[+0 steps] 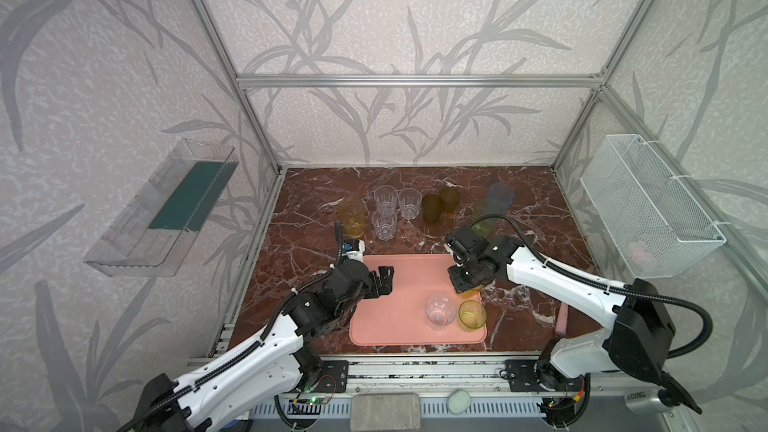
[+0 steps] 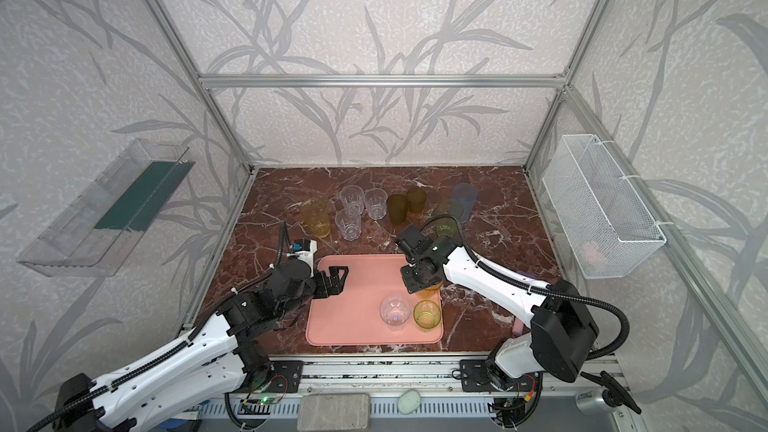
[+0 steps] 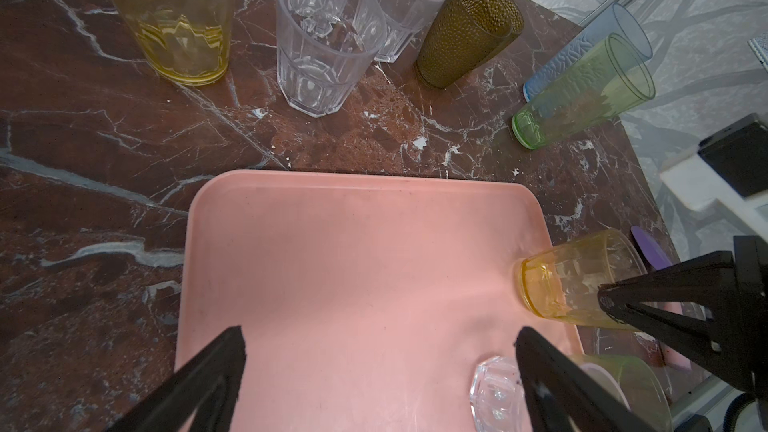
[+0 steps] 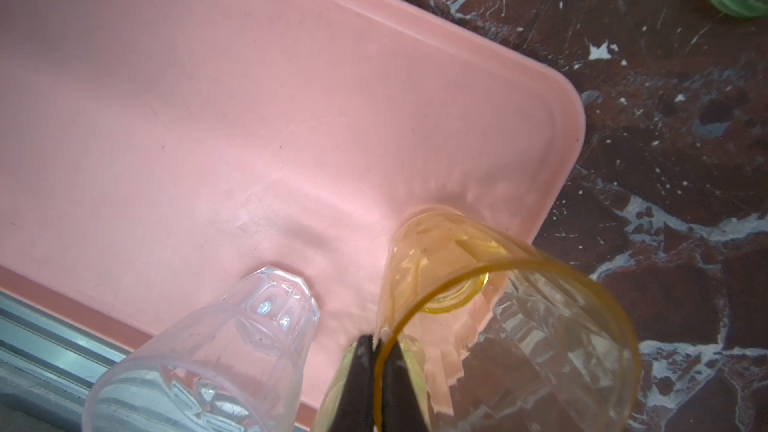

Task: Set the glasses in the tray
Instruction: 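Set the yellow tumbler on the tray while the left arm reaches out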

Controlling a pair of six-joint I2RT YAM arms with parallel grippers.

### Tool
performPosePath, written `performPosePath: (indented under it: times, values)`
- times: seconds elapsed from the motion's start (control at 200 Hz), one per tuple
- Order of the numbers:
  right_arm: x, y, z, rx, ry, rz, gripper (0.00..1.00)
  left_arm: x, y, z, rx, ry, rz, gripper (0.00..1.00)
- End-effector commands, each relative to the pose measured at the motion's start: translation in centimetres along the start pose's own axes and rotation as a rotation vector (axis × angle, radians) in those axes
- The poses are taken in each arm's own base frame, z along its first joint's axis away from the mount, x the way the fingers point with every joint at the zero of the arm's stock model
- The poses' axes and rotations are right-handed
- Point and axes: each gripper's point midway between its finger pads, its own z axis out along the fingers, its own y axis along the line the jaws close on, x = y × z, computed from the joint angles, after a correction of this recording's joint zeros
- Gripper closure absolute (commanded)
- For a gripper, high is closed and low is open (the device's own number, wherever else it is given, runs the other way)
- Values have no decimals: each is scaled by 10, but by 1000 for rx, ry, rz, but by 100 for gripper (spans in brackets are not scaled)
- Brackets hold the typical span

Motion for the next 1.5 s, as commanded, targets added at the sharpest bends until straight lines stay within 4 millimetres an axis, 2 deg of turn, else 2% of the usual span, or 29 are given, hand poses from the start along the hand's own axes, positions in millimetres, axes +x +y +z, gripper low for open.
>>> performPosePath:
  times: [0.0, 0.12, 0.255, 0.41, 0.535, 0.945, 0.98, 1.005, 1.08, 1.16, 1.35, 1.495]
  values:
    - [5, 0, 4, 13, 35, -1, 100, -3, 1, 1, -2, -12, -14, 1]
    - [7, -2, 7, 27, 53, 0, 100, -2, 1, 1, 1, -13, -17, 1]
    - [7, -1, 10, 21, 52, 8, 81, -3, 1, 0, 1, -15, -20, 1]
    - [5, 6, 7, -21, 35, 14, 75, -2, 2, 1, -5, -12, -19, 1]
    - [3, 8, 2, -31, 21, 21, 71, -2, 1, 2, -3, -9, -15, 1]
    - [-4, 9, -23, -62, -56, 40, 43, -6, -1, 4, -14, 2, -12, 1]
    - [-4, 8, -25, -61, -62, 41, 30, -6, -2, 4, -15, 5, -9, 1]
    - [-4, 8, -27, -61, -69, 40, 25, -7, -3, 3, -14, 5, -5, 1]
    - [-6, 8, -33, -69, -98, 41, 11, -11, -5, 3, -20, 5, -1, 1]
    - [-8, 9, -39, -91, -137, 39, 4, -15, -8, 2, -25, 12, 6, 1]
    - [-13, 18, -59, -186, -254, 29, 1, -31, -23, 2, -32, 28, 42, 1]
    - [-13, 20, -75, -245, -351, 11, 1, -44, -28, 12, -67, 32, 71, 1]
